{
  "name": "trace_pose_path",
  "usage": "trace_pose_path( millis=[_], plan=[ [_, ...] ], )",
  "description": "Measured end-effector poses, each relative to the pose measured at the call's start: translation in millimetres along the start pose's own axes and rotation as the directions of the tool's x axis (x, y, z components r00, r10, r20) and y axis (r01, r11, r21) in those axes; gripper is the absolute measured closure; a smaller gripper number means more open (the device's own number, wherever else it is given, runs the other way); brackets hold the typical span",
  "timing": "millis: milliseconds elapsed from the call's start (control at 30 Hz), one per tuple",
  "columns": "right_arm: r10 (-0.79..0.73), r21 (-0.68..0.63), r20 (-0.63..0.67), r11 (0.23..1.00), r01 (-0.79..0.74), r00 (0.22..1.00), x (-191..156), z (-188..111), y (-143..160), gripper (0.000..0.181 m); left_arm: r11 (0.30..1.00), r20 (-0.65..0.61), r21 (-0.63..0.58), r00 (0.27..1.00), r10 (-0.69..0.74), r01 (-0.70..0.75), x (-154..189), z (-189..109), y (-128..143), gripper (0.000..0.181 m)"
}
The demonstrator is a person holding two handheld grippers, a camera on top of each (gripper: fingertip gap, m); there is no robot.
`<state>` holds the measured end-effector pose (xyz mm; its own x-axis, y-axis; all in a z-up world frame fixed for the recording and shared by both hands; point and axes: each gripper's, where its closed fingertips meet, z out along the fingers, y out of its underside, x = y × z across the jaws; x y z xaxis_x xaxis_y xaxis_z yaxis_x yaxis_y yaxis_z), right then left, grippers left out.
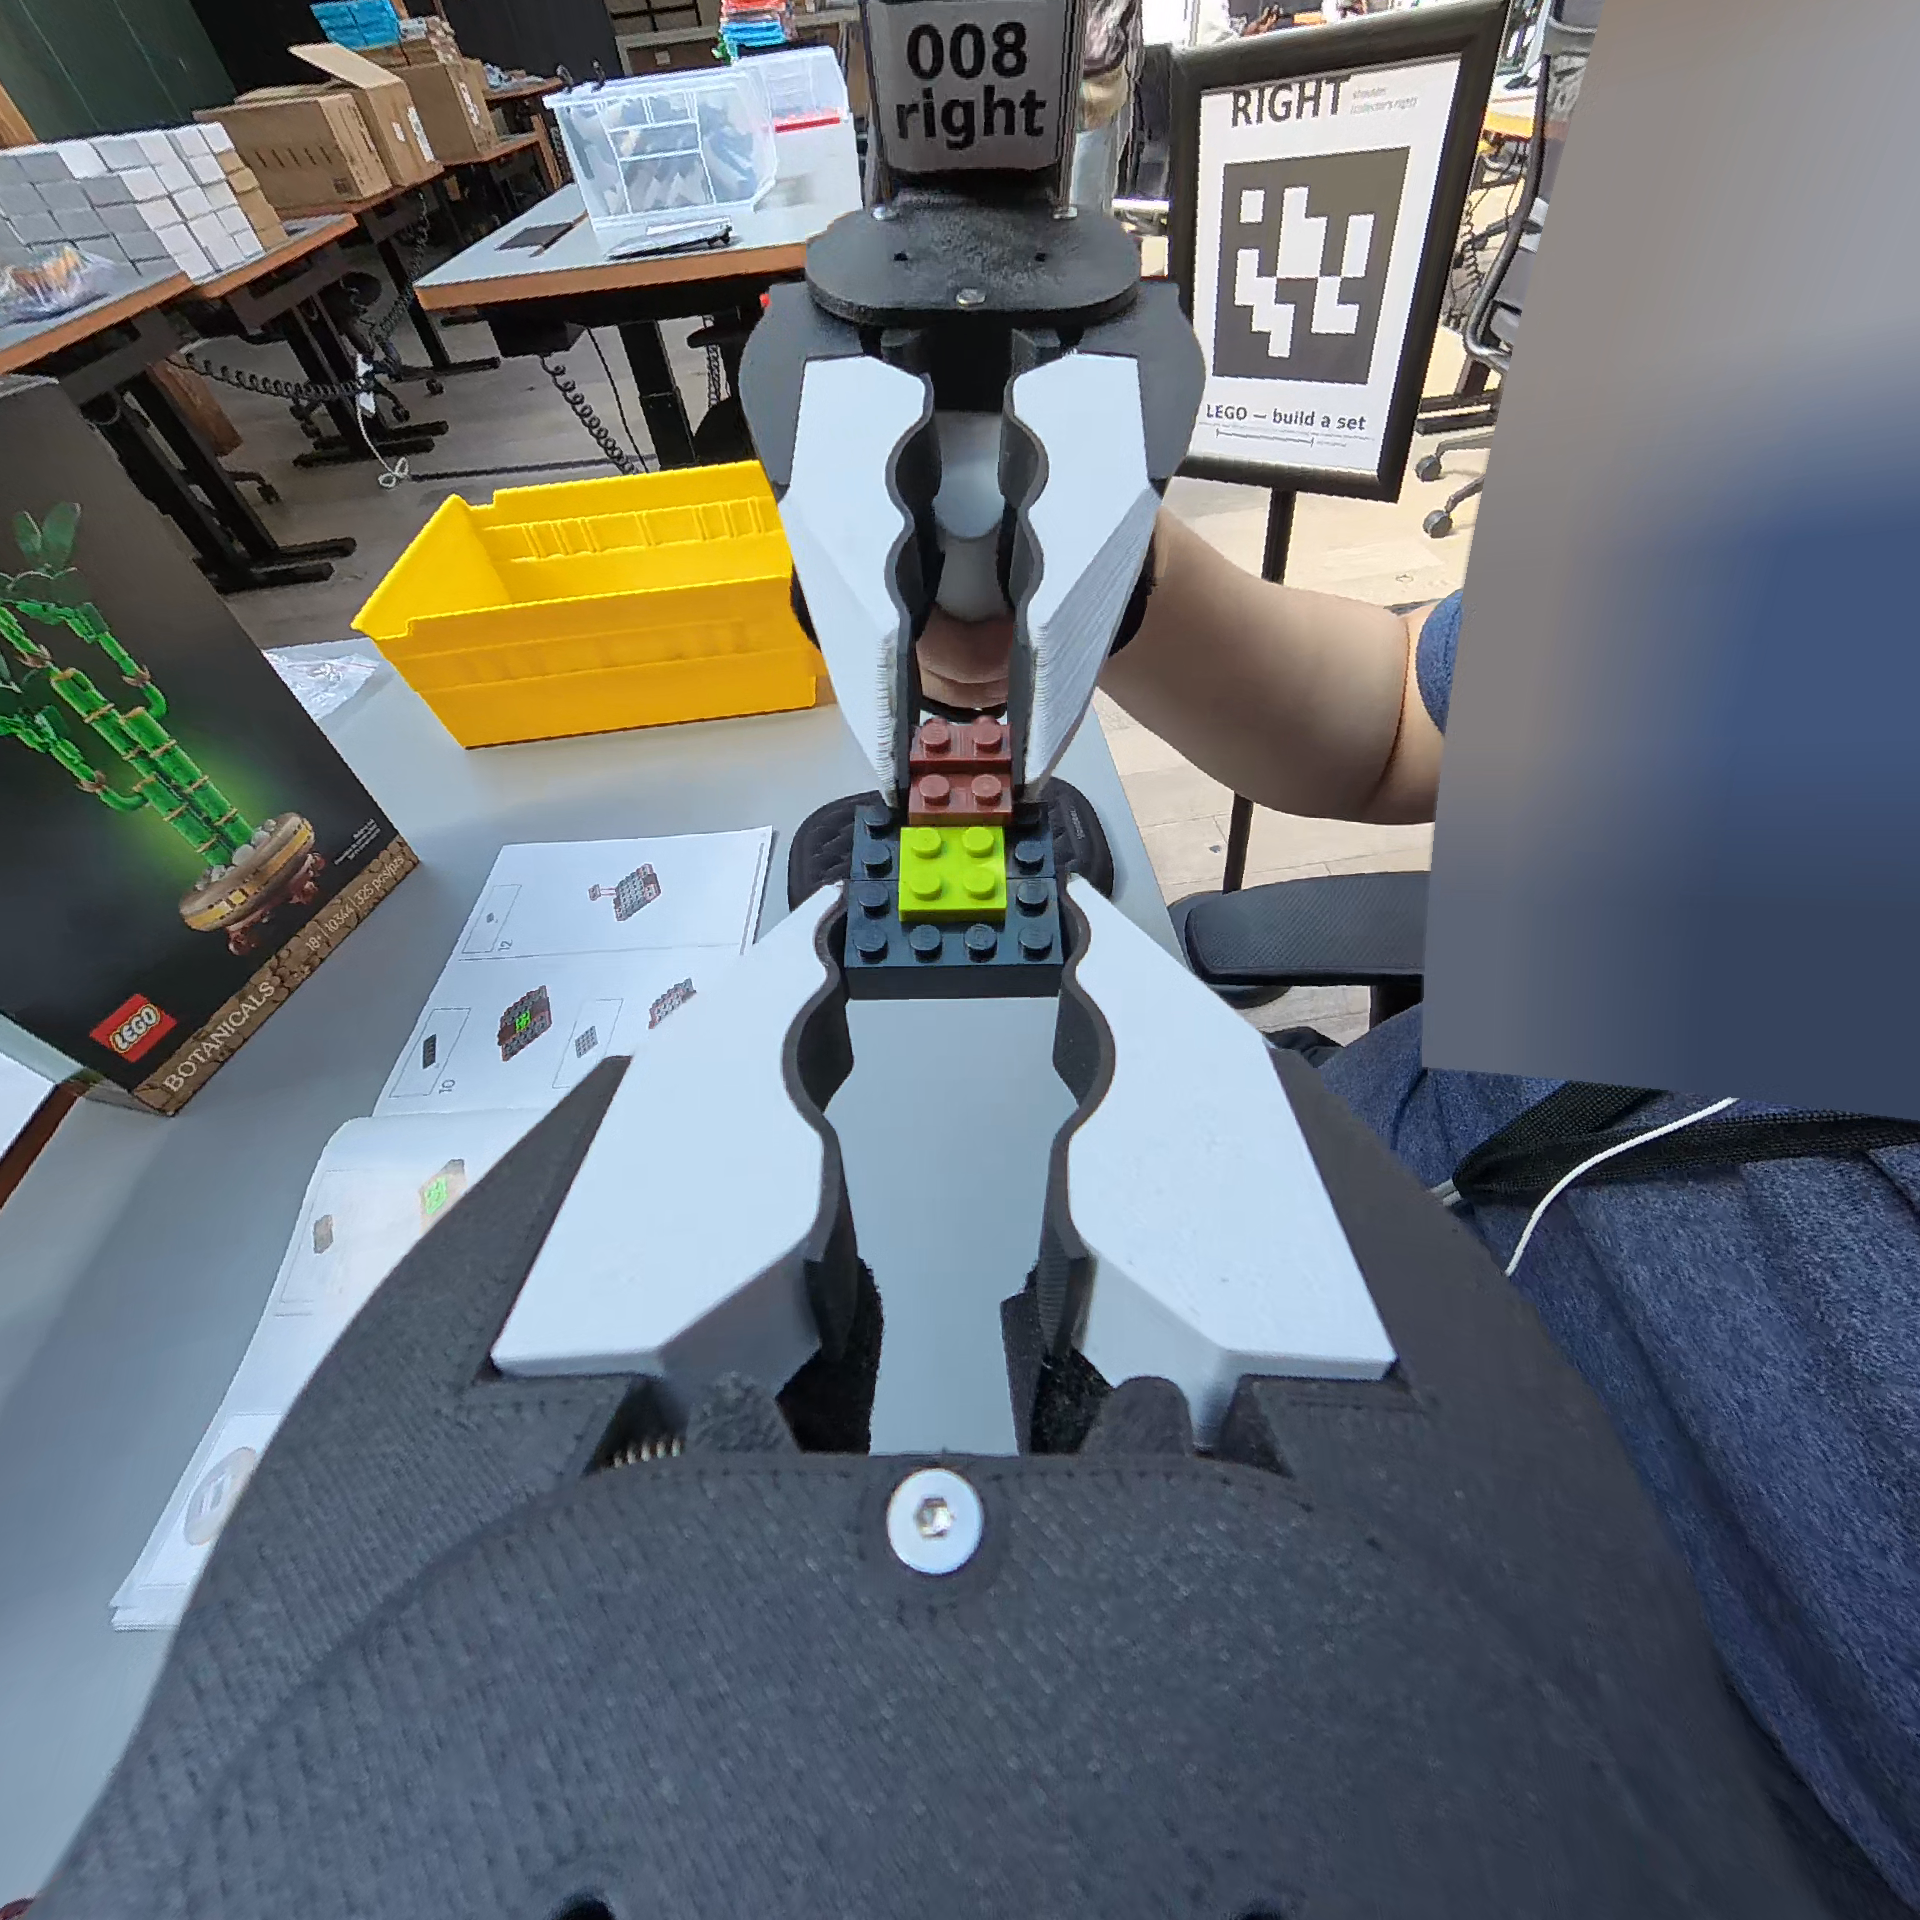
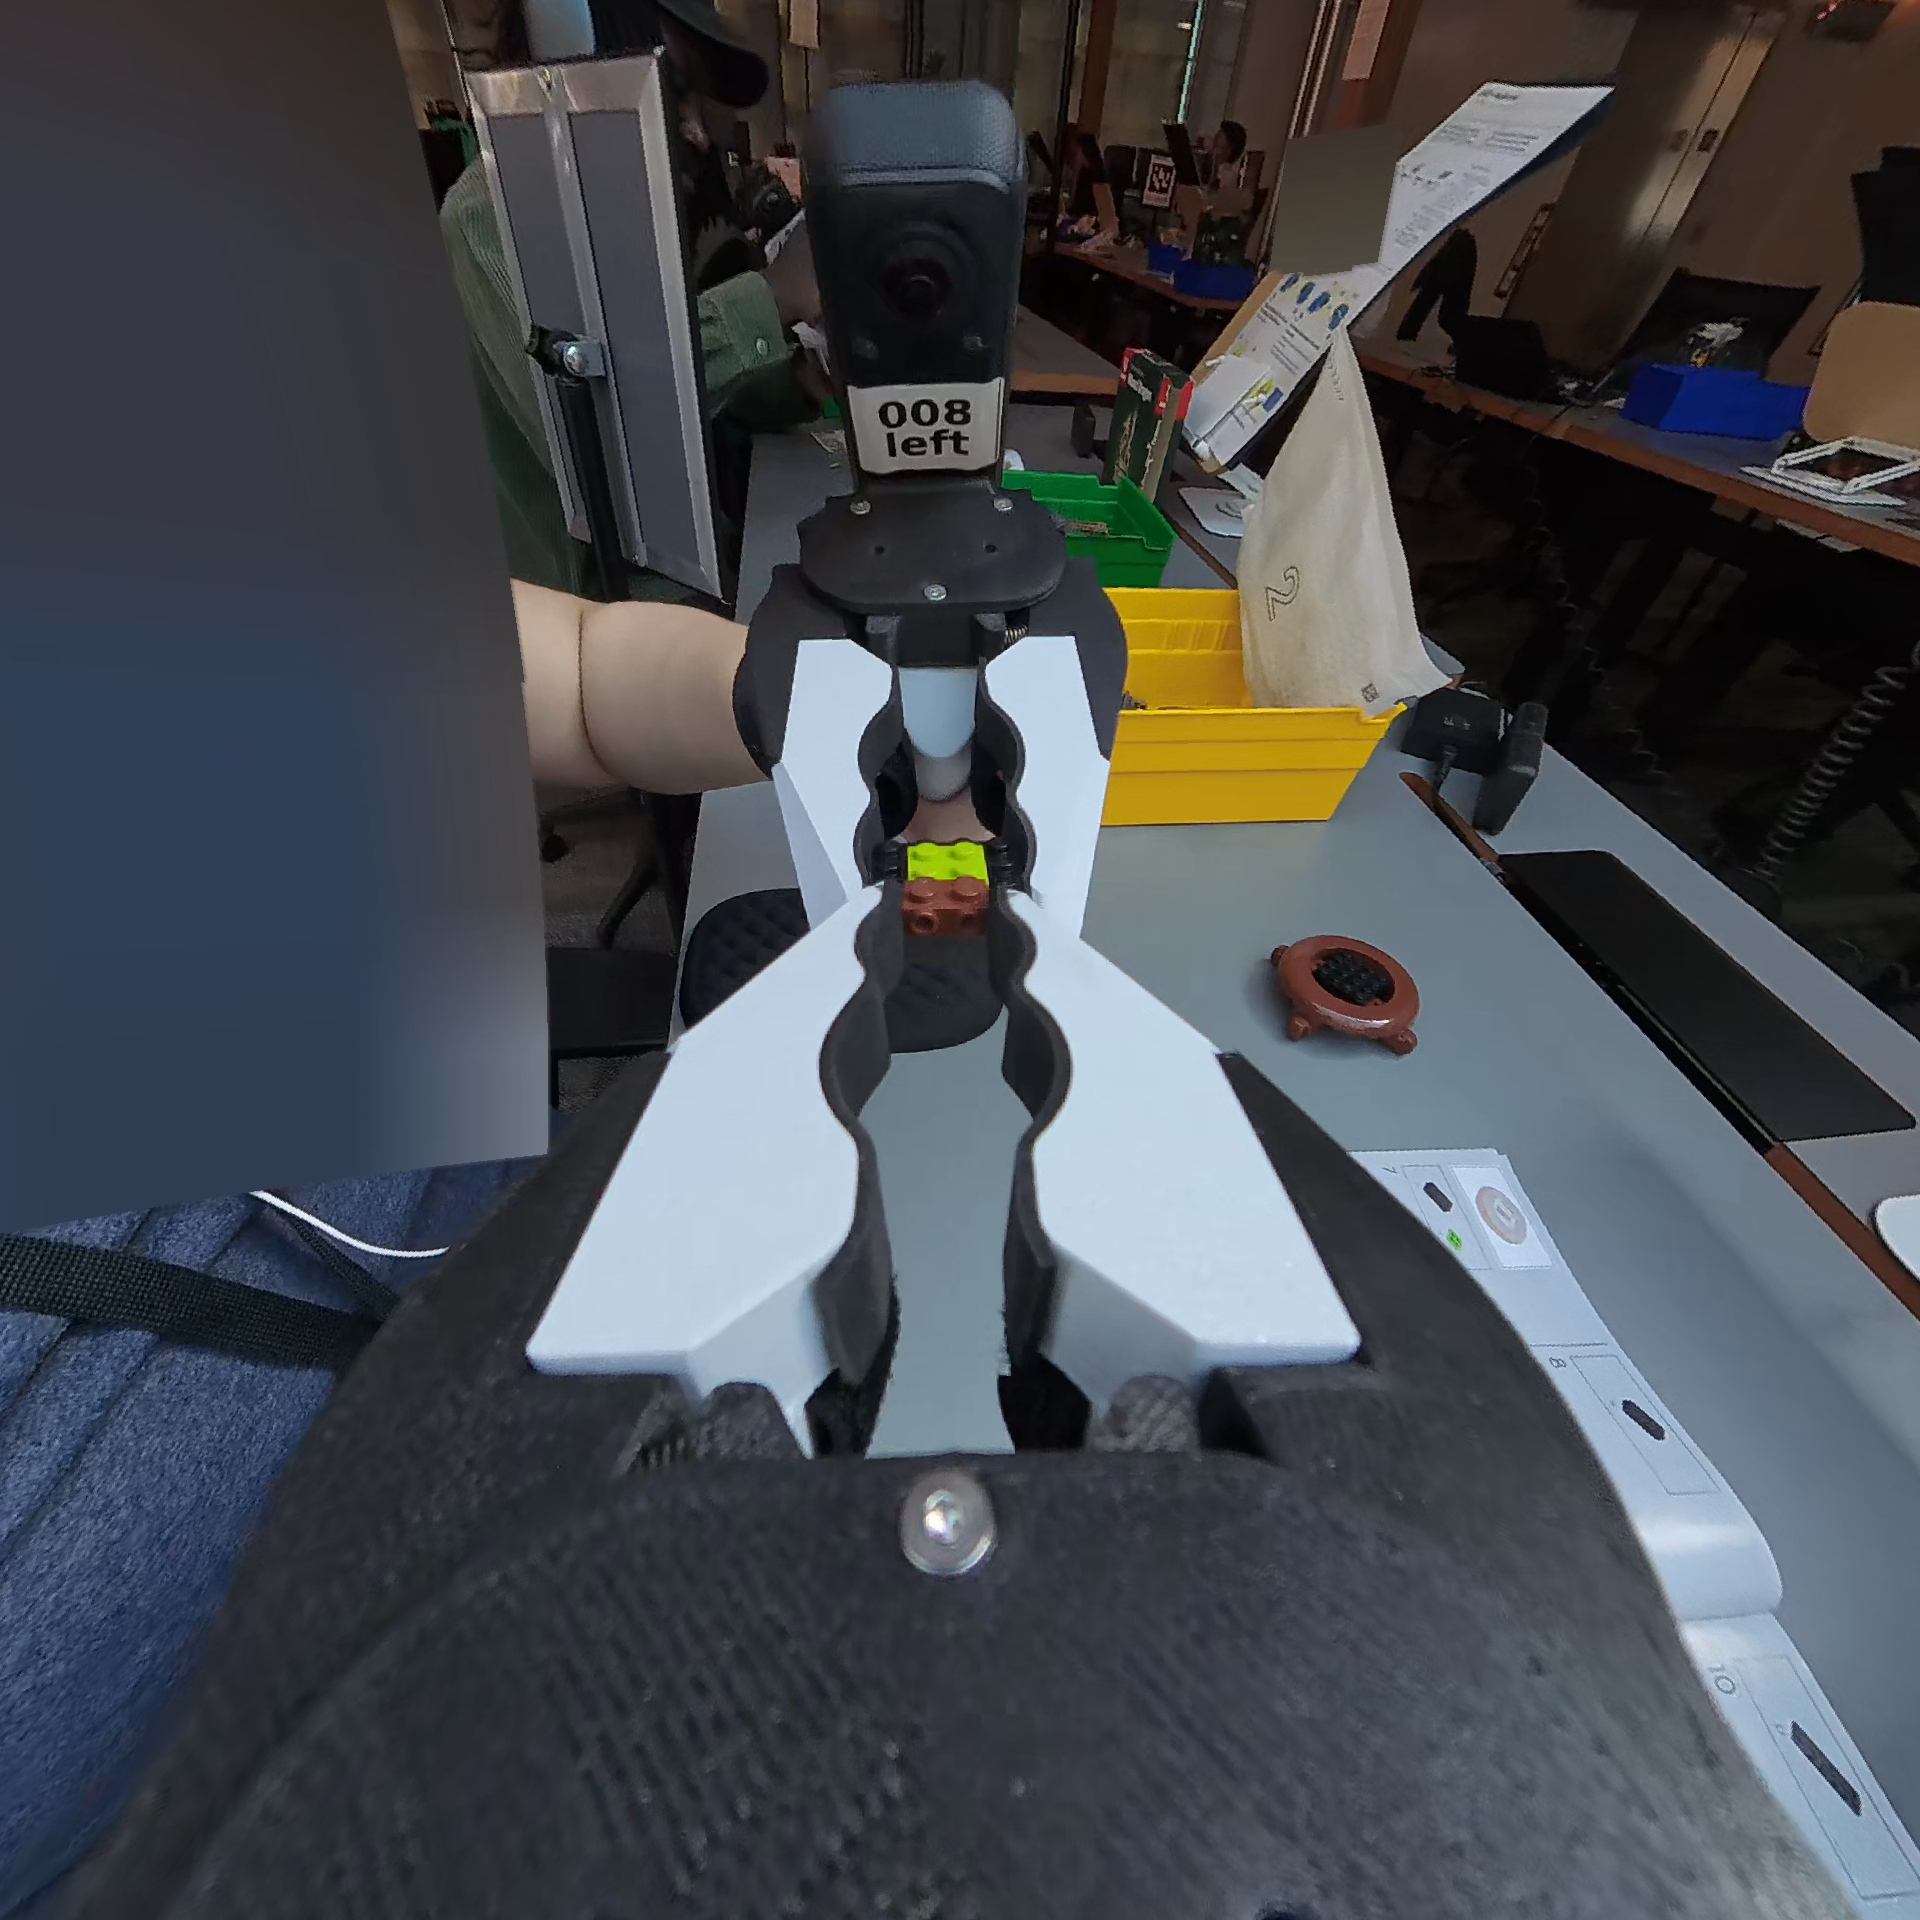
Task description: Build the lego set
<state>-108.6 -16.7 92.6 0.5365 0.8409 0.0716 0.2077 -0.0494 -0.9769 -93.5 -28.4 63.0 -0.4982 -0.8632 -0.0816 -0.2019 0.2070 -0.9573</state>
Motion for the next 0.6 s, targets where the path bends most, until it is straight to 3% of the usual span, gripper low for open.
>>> trace_pose_path(
  millis=[200,333,600],
  plan=[
    [-0.038,-0.049,0.011,0.998,0.038,0.999,-5,-1,-7,0.166,0.996,0.008,0.084,1.0,0.008,-0.008,4,-2,-10,0.147],
    [-0.06,-0.135,0.039,0.989,0.065,0.997,-9,-1,-18,0.166,0.979,0.024,0.205,1.0,0.004,-0.009,8,-7,-24,0.148],
    [-0.055,-0.237,0.082,0.969,0.073,0.995,-20,15,-42,0.166,0.861,0.033,0.508,0.998,-0.049,0.025,17,-32,-48,0.147]
  ],
)
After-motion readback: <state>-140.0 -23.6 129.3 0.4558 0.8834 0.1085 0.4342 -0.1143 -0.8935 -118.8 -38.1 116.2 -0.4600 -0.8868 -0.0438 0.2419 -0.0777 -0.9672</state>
